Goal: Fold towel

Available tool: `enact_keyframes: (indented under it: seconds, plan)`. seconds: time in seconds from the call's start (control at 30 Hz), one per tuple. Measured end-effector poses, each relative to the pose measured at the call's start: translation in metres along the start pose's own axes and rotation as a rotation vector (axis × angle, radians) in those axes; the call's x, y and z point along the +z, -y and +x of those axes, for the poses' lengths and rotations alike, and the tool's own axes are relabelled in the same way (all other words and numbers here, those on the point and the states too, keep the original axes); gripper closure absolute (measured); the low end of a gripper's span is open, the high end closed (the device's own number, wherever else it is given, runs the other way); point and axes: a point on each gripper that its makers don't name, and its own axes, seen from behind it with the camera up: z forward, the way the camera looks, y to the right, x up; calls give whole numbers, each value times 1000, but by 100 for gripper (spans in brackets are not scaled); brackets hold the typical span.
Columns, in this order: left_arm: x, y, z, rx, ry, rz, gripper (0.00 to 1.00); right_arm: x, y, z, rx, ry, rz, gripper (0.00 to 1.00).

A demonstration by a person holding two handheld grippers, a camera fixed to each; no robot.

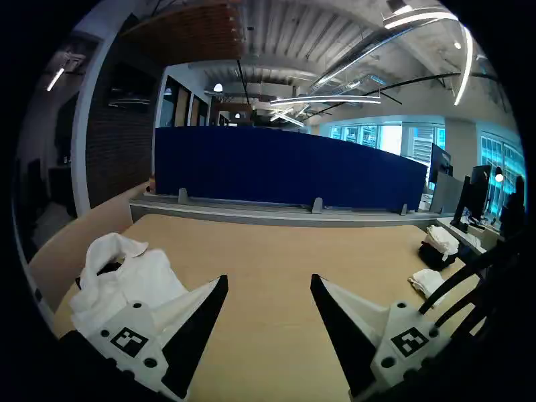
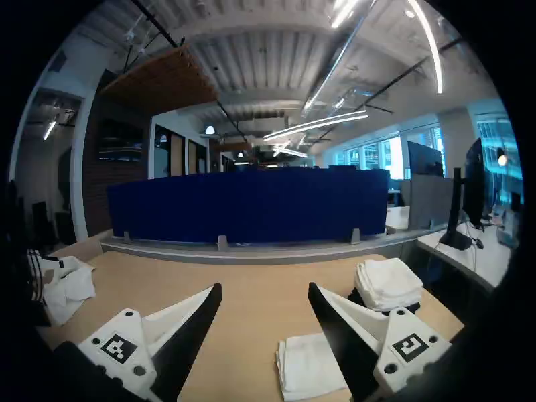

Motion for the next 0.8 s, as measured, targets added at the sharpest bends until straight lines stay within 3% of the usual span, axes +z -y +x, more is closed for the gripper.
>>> enact_keyframes:
  seconds: [0.57,0.8]
  plan:
    - [17,-4,-41,65,-130,16,9,-13,-5,-32,-52,-39,-17,0]
    - [23,7,-55,65,-156,55,9,-18,-7,-42,-77,-16,-24,0]
